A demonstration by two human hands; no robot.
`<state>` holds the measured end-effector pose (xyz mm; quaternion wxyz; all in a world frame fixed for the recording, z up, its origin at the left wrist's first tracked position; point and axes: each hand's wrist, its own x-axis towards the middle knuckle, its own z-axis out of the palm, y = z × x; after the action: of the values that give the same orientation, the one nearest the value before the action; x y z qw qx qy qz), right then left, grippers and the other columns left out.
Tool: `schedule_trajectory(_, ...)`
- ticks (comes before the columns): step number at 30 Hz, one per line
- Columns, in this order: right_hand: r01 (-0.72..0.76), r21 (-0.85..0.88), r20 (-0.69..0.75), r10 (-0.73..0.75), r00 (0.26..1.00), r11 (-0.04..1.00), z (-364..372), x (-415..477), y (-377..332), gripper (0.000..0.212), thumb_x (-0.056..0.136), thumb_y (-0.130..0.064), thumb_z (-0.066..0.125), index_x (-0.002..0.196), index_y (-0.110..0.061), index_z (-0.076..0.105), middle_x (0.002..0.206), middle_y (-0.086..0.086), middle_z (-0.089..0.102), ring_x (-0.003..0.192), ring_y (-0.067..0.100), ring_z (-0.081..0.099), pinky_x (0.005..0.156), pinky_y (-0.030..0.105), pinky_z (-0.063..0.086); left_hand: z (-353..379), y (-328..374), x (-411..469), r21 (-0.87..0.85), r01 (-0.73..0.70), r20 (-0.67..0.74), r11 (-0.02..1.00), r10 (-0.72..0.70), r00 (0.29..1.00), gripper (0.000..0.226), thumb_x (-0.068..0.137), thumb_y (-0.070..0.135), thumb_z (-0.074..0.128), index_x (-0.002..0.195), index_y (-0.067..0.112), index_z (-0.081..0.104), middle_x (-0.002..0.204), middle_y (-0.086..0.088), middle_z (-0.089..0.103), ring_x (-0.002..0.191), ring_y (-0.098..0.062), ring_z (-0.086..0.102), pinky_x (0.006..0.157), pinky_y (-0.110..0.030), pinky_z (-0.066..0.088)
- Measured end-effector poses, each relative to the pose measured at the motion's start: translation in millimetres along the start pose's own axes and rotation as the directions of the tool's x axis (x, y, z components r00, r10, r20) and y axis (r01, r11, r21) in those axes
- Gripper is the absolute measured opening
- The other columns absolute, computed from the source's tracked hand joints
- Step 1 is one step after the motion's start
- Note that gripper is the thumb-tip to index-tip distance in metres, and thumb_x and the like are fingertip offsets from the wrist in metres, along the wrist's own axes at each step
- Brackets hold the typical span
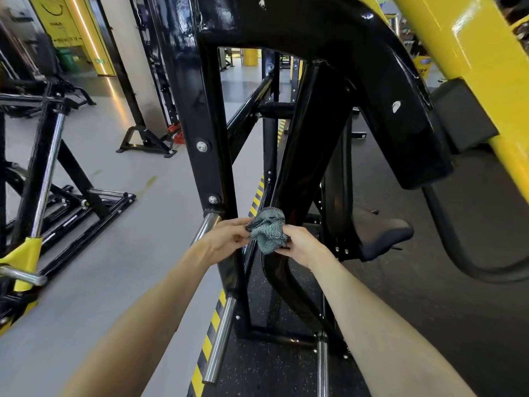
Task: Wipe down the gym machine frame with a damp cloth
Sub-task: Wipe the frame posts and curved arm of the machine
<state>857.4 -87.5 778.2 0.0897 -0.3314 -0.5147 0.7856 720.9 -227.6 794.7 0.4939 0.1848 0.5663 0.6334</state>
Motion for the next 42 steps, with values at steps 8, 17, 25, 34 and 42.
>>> schedule_trajectory(8, 0.018, 0.078, -0.001, -0.018, 1.0, 0.997, 0.0, -6.9, 4.5, 0.03, 0.103, -0.021, 0.043, 0.128, -0.012, 0.057, 0.124, 0.009, 0.063, 0.113, 0.025, 0.059, 0.088, 0.041, 0.051, -4.1, -2.5, -3.0, 0.081, 0.076, 0.086, 0.994, -0.083, 0.993, 0.035, 0.089, -0.006, 0.056, 0.124, 0.001, 0.057, 0.109, -0.013, 0.066, 0.093, -0.017, 0.061, 0.077, -0.025, 0.052)
schedule_trajectory(17, 0.018, 0.199, 0.051, -0.028, 0.998, 0.98, -9.7, -24.1, 2.8, 0.036, 0.097, 0.001, 0.029, 0.115, -0.012, 0.058, 0.11, 0.01, 0.064, 0.098, 0.024, 0.061, 0.081, 0.039, 0.051, 11.0, -2.4, -2.3, 0.234, 0.195, -0.127, 0.952, -0.169, 0.977, 0.019, 0.1, 0.028, 0.05, 0.096, 0.012, 0.059, 0.089, -0.008, 0.063, 0.084, -0.022, 0.058, 0.066, -0.032, 0.048)
schedule_trajectory(25, -0.006, 0.127, 0.083, -0.005, 0.997, 0.992, -10.2, -23.6, 13.6, 0.034, 0.094, -0.028, 0.058, 0.125, -0.013, 0.06, 0.122, 0.007, 0.066, 0.116, 0.026, 0.06, 0.091, 0.043, 0.051, 17.0, -9.7, 2.0, 0.193, 0.178, -0.19, 0.965, -0.141, 0.972, 0.034, 0.103, 0.035, 0.038, 0.114, 0.011, 0.06, 0.12, -0.009, 0.064, 0.114, -0.032, 0.059, 0.099, -0.052, 0.045)
schedule_trajectory(34, 0.01, 0.0, 0.019, -0.01, 1.0, 1.0, -9.5, -27.8, 21.2, 0.056, 0.083, 0.022, 0.038, 0.127, -0.007, 0.056, 0.123, 0.014, 0.063, 0.114, 0.029, 0.057, 0.087, 0.04, 0.052, 10.9, -14.0, -5.9, 0.243, 0.105, -0.013, 0.964, -0.105, 0.994, 0.038, 0.087, 0.017, 0.069, 0.122, 0.012, 0.055, 0.122, -0.009, 0.063, 0.112, -0.025, 0.062, 0.097, -0.051, 0.049)
schedule_trajectory(42, 0.1, -0.039, -0.121, -0.104, 0.987, 0.994, -12.0, -32.8, 16.6, 0.022, 0.095, -0.002, 0.055, 0.114, -0.009, 0.062, 0.11, 0.009, 0.067, 0.098, 0.02, 0.063, 0.083, 0.032, 0.053, 6.5, -26.2, 7.6, 0.568, 0.052, -0.17, 0.822, 0.055, 0.984, 0.034, 0.08, -0.02, 0.052, 0.103, 0.004, 0.063, 0.099, -0.016, 0.064, 0.088, -0.027, 0.061, 0.075, -0.037, 0.051)
